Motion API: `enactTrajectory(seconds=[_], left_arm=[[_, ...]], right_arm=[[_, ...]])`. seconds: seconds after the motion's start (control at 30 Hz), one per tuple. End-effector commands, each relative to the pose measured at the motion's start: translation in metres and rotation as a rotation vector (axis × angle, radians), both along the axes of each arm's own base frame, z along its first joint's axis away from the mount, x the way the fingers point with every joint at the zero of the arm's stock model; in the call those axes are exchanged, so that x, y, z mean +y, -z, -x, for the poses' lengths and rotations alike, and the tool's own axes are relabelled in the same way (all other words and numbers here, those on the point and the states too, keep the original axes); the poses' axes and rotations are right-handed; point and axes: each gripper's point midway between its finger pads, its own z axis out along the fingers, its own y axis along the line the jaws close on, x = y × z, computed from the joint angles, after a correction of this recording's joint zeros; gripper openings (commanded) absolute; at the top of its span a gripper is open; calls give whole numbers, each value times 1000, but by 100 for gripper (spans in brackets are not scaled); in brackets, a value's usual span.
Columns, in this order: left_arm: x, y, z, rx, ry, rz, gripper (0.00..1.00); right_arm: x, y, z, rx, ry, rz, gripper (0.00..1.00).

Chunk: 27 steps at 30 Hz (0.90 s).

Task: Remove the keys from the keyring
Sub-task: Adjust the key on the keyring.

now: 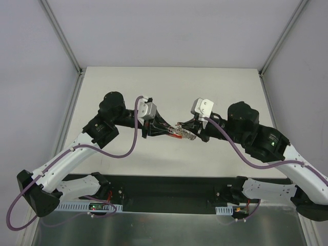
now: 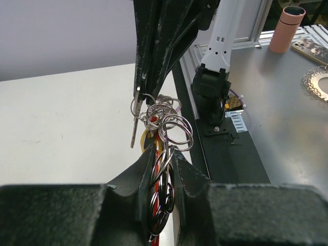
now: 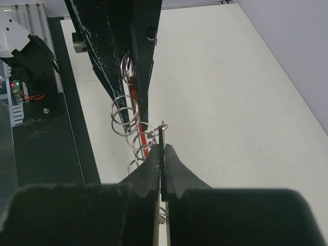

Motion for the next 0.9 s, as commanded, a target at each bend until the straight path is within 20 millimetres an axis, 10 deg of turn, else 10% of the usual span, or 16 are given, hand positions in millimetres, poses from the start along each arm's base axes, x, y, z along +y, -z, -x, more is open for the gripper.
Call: enactTrajectory(seconds=[0.0, 0.5, 0.63, 0.87], left_arm=[[2, -17, -5, -50, -30, 60, 0], [14, 7, -2, -35, 1, 27, 1], [18, 6, -31, -38, -178, 23, 41], [62, 13, -92, -68, -679, 1, 52]], right_arm=[[-5, -14, 3, -24, 2, -51, 1], [-4, -32, 8, -57, -32, -79, 1], [1, -38, 14, -29, -55, -116, 1], [12, -26, 7, 91, -7, -94, 1]])
